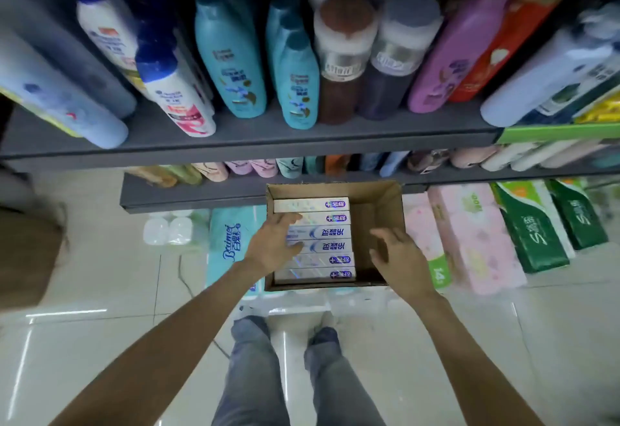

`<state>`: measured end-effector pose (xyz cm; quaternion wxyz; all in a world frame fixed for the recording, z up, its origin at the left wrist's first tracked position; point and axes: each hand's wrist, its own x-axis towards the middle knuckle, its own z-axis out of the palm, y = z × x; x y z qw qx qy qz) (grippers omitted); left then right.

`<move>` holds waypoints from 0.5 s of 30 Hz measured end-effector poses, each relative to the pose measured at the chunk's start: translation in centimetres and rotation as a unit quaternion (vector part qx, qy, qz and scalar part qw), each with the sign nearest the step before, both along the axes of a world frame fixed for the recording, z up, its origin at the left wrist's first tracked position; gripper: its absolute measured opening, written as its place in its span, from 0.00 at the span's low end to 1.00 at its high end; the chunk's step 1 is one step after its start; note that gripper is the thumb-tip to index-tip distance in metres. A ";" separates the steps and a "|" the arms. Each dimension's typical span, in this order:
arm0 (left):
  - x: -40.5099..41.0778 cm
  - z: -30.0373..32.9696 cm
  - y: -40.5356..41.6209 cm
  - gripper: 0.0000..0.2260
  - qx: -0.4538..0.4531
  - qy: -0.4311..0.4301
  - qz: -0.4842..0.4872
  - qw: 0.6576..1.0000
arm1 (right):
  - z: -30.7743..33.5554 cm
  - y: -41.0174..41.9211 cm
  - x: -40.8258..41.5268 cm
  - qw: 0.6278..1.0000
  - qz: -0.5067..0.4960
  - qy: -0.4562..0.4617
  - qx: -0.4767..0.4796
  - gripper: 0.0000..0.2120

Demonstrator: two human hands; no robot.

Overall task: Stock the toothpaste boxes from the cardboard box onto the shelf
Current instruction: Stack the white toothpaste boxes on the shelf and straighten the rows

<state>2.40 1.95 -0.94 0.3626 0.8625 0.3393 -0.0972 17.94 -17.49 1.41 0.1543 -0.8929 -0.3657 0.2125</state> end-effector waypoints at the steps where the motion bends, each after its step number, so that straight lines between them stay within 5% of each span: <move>1: 0.7 -1.5 -0.5 0.25 0.014 0.018 -0.010 1.000 | -1.3 0.3 0.7 1.000 0.011 0.005 -0.008 0.17; 9: 4.8 -10.7 -0.2 0.32 0.109 0.109 -0.060 0.986 | -11.9 6.4 3.1 0.991 0.043 0.118 -0.048 0.27; 15: 6.1 -15.1 2.4 0.34 0.158 0.170 -0.094 0.968 | -18.1 10.8 4.9 0.954 -0.128 0.268 -0.028 0.38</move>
